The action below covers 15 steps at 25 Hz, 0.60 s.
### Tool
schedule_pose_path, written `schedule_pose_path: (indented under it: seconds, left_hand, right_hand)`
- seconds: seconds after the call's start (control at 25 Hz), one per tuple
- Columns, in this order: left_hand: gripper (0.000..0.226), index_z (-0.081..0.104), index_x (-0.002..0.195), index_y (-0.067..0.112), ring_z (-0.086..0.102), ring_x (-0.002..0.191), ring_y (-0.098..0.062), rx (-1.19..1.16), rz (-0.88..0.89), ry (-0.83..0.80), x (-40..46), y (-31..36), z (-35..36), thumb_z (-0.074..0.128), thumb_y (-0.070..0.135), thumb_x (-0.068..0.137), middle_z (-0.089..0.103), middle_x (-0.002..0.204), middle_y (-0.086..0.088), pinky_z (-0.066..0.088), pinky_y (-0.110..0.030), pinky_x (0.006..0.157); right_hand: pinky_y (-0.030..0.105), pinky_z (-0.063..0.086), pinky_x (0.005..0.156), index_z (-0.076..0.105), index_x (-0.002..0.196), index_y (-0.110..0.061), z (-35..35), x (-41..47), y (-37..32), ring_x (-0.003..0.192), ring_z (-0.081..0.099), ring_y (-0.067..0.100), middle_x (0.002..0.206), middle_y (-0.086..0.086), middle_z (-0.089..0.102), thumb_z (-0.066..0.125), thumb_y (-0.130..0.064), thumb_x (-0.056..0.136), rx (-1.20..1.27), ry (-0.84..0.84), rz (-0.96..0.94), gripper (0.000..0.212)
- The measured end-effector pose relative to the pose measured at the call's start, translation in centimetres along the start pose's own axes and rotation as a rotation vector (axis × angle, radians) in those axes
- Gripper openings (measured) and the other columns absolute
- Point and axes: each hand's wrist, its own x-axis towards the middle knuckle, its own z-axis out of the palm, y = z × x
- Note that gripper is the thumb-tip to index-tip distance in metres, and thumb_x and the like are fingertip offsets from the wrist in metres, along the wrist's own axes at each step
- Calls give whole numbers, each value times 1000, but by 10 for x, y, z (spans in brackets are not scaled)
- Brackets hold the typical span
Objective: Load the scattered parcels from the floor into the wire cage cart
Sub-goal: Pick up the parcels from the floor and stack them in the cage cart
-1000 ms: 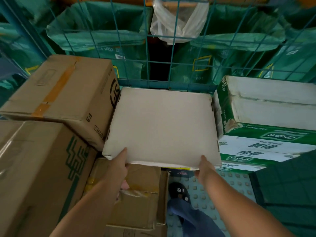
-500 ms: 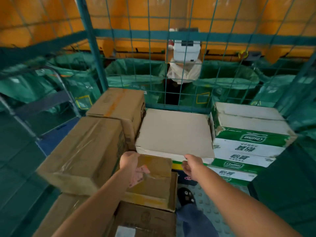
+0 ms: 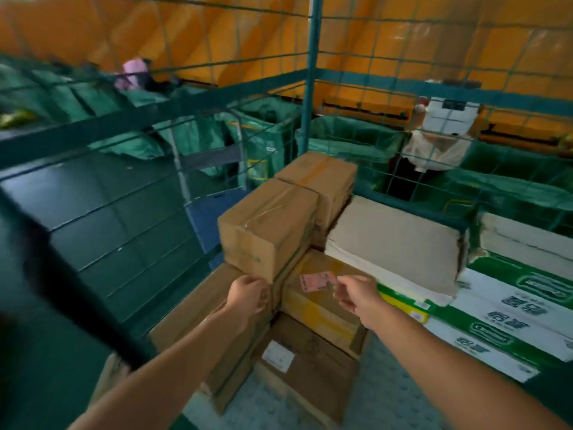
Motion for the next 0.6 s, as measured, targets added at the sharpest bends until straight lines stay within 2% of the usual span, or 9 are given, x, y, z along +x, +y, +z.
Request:
schedule_pose_path:
  seconds: [0.08, 0.16, 0.24, 0.4, 0.6]
  left_hand:
    - [10, 57, 100, 11, 61, 70, -19, -16, -39, 85, -25, -26, -27, 48, 7, 97, 64, 84, -9, 51, -28, 61]
    - [13, 57, 107, 10, 62, 71, -19, -21, -55, 146, -57, -48, -53, 47, 7, 98, 64, 85, -8, 53, -28, 65]
    - [13, 56, 102, 11, 58, 63, -17, -75, -49, 215, -98, -71, -76, 45, 6, 98, 61, 80, -8, 49, -25, 58]
    - [17, 54, 81, 12, 50, 43, -10, -170, -93, 337, -193, -125, -124, 48, 3, 94, 54, 66, -5, 38, -16, 42]
    - [11, 58, 99, 7, 56, 59, -17, -255, -127, 530, -277, -181, -205, 51, 2, 92, 61, 80, -10, 45, -23, 52]
  right_hand:
    - [22, 39, 55, 57, 97, -11, 23, -18, 16, 60, 55, 15, 68, 4, 59, 52, -11, 96, -54, -89, -2, 5]
    - [24, 38, 53, 54, 86, -11, 42, -39, 35, 58, 54, 14, 62, 3, 59, 53, -11, 97, -69, -174, 15, 11]
    - [26, 41, 55, 53, 77, -13, 57, -66, 52, 58, 55, 14, 55, 2, 59, 52, -11, 97, -71, -274, 47, 20]
    - [26, 41, 56, 55, 78, -11, 86, -128, 92, 61, 54, 15, 70, 5, 58, 51, -12, 97, -130, -492, 121, 19]
    - [23, 39, 54, 54, 81, -12, 151, -203, 137, 57, 53, 14, 68, 4, 57, 51, -12, 96, -287, -632, 87, 15]
